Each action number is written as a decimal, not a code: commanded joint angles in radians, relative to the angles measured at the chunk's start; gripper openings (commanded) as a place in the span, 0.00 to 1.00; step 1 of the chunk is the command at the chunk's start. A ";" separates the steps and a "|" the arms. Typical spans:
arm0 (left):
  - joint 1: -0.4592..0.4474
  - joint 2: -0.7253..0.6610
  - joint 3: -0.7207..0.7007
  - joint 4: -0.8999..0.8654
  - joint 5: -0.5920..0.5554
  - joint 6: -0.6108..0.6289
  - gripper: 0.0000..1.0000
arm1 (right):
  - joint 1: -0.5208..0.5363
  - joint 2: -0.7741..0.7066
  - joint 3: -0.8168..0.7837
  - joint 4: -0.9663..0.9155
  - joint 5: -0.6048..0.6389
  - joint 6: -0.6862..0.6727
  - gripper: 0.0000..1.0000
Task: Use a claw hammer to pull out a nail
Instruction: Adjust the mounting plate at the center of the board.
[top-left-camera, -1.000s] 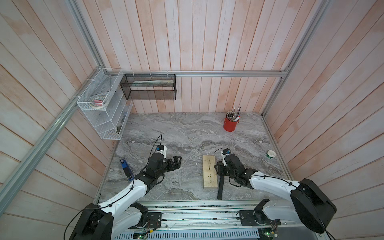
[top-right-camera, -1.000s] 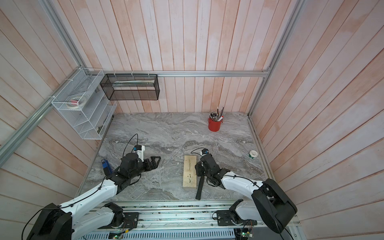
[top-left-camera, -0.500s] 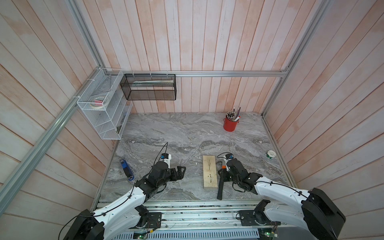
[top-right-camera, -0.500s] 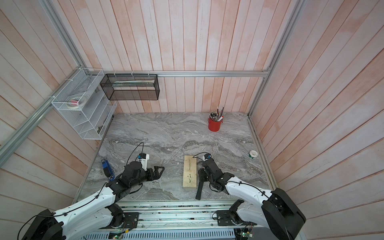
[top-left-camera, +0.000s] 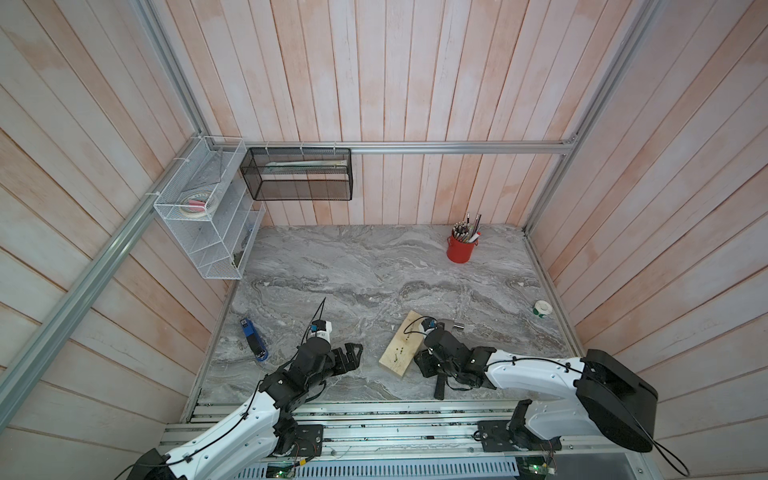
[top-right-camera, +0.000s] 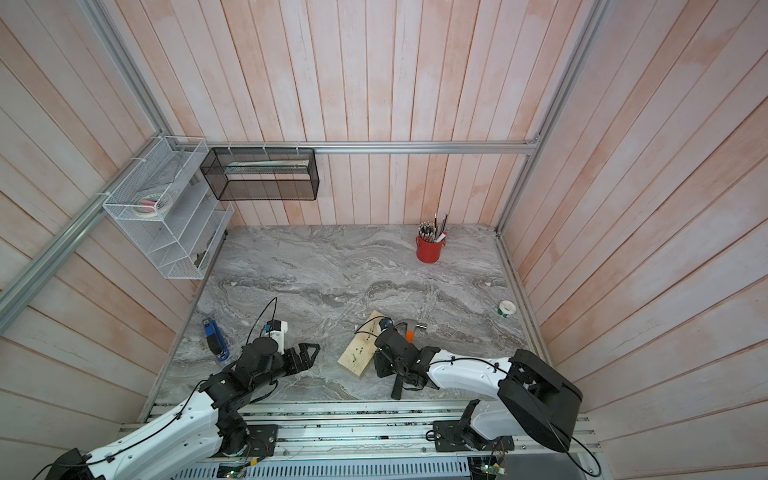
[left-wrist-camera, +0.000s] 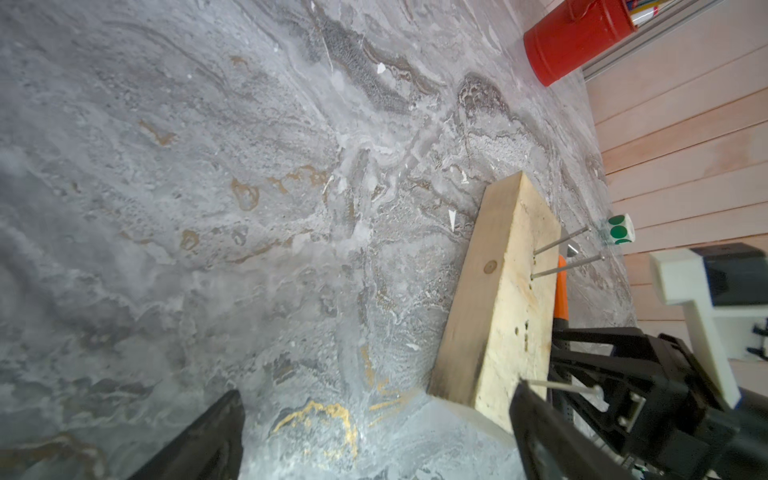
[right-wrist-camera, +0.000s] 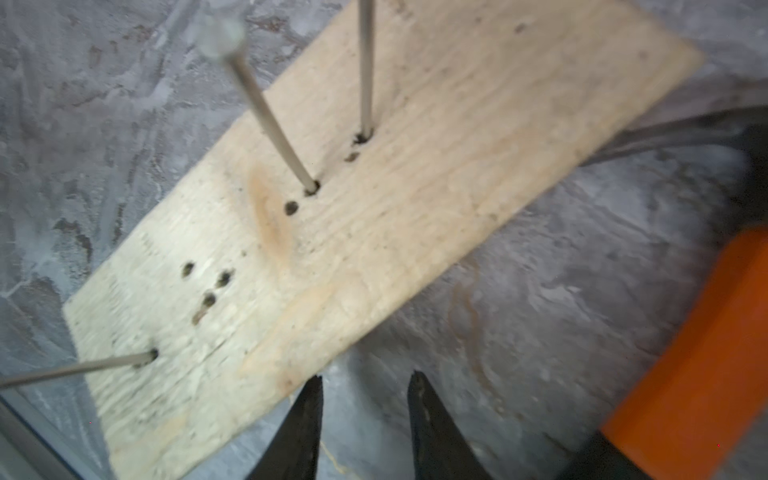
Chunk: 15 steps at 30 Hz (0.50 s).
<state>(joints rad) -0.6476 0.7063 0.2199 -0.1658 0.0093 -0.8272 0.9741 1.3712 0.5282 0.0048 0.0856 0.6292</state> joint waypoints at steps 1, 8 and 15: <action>-0.004 -0.050 -0.042 -0.049 -0.028 -0.059 0.98 | 0.006 0.069 0.060 0.123 -0.019 0.017 0.38; -0.003 -0.074 -0.086 -0.002 -0.027 -0.103 0.94 | 0.005 0.230 0.204 0.237 -0.011 -0.016 0.44; 0.003 0.091 -0.124 0.238 0.018 -0.111 0.86 | -0.015 0.173 0.227 0.147 0.011 -0.055 0.45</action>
<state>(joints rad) -0.6472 0.7372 0.1123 -0.0425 0.0013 -0.9287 0.9733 1.5986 0.7620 0.1959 0.0639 0.5976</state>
